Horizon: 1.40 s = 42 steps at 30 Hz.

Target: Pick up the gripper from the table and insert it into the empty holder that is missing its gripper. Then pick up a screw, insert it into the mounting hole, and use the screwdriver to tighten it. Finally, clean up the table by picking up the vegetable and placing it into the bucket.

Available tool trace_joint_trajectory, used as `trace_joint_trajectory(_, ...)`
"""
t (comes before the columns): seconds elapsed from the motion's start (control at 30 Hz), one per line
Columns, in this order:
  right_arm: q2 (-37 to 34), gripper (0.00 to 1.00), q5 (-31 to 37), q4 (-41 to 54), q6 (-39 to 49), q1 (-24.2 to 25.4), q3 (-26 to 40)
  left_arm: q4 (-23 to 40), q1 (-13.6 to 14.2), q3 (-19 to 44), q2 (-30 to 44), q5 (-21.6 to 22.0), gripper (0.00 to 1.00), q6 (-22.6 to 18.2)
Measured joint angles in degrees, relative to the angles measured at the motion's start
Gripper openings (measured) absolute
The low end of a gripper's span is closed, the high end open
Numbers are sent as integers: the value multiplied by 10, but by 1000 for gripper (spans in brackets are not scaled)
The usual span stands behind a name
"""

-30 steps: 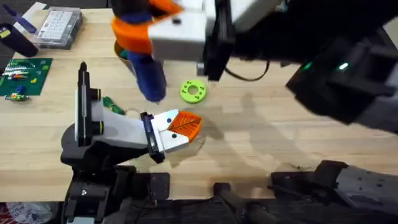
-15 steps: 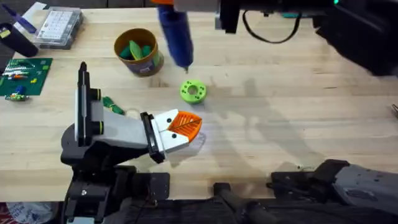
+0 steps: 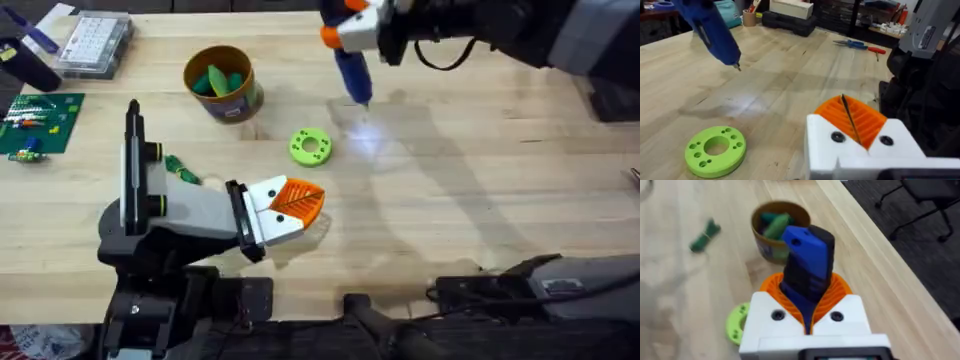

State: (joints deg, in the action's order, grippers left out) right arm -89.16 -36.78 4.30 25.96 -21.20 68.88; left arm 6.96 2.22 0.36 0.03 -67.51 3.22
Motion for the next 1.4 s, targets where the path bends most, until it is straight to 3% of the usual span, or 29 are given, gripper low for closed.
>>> trace_joint_trajectory(0.1, -24, 26, 21, 5, 84, 10, 0, 0, 0, 0, 0, 0, 14, 0)
trace_joint_trajectory(0.13, -49, 26, 71, 4, 170, 11, 0, 0, 0, 0, 0, 0, 14, 0)
trace_joint_trajectory(0.3, -101, 26, 175, 3, 290, 11, 1, 0, 0, 0, 0, 0, 14, 0)
trace_joint_trajectory(0.53, -183, 26, 274, -6, 418, 11, 1, 0, 0, 0, 0, 0, 14, 0)
trace_joint_trajectory(0.7, -230, 26, 340, -71, 484, 11, 8, 0, 0, 0, 0, 0, 14, 0)
trace_joint_trajectory(0.97, -272, 29, 381, -90, 556, 10, 18, 0, 0, 0, 0, 0, 14, 0)
trace_joint_trajectory(1.07, -273, 185, 384, -88, 557, 10, 21, 0, 0, 0, 0, 0, 14, 0)
trace_joint_trajectory(1.23, -273, 891, 387, -103, 561, 10, 35, 0, 0, 0, 0, 0, 14, 0)
trace_joint_trajectory(1.27, -272, 965, 389, -104, 561, 10, 39, 0, 0, 0, 0, 0, 14, 0)
trace_joint_trajectory(1.4, -272, 994, 399, -103, 547, 8, 40, 0, 0, 0, 0, 0, 14, 0)
